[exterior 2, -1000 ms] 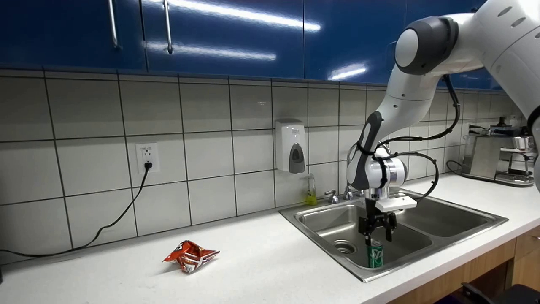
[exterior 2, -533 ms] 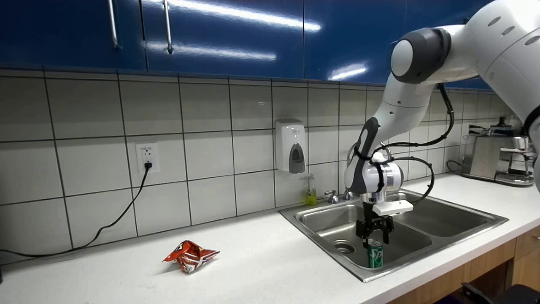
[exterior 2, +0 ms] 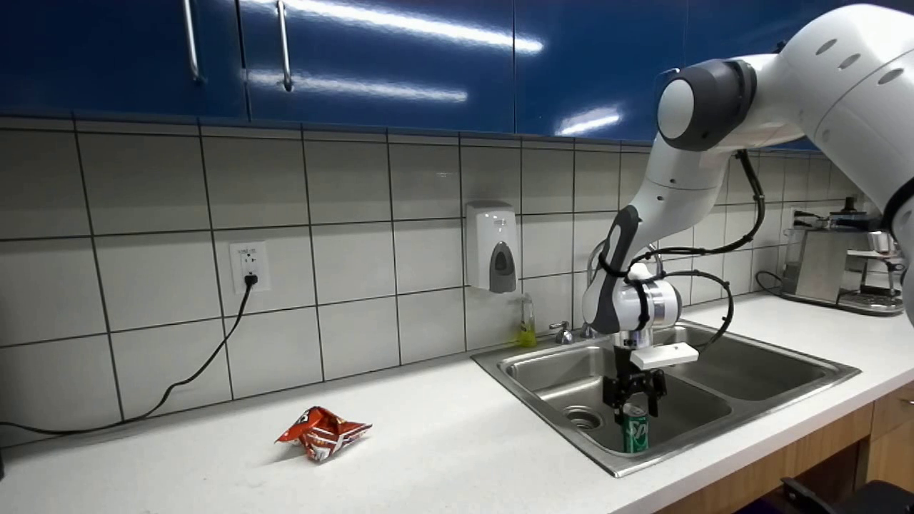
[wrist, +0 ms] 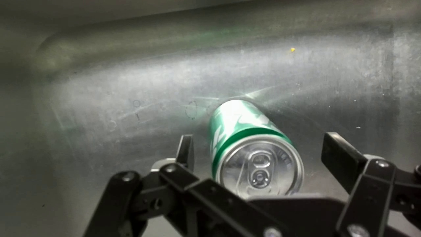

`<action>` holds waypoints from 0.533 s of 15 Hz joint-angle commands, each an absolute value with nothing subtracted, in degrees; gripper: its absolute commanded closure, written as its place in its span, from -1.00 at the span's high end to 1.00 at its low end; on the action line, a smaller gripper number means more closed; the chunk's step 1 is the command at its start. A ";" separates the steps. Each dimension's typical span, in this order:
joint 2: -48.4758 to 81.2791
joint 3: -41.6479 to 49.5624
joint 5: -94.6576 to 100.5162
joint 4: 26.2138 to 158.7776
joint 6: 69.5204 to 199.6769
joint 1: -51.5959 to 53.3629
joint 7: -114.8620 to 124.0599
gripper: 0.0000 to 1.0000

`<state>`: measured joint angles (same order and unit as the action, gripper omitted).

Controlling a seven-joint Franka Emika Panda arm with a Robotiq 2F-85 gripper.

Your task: Remove the can out of the sink

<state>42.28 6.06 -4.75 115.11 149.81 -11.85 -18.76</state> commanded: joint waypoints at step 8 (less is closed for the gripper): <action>44.23 4.69 -3.09 112.63 150.04 -13.69 -17.38 1.00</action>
<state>43.46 6.00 -4.73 113.96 149.82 -12.06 -18.75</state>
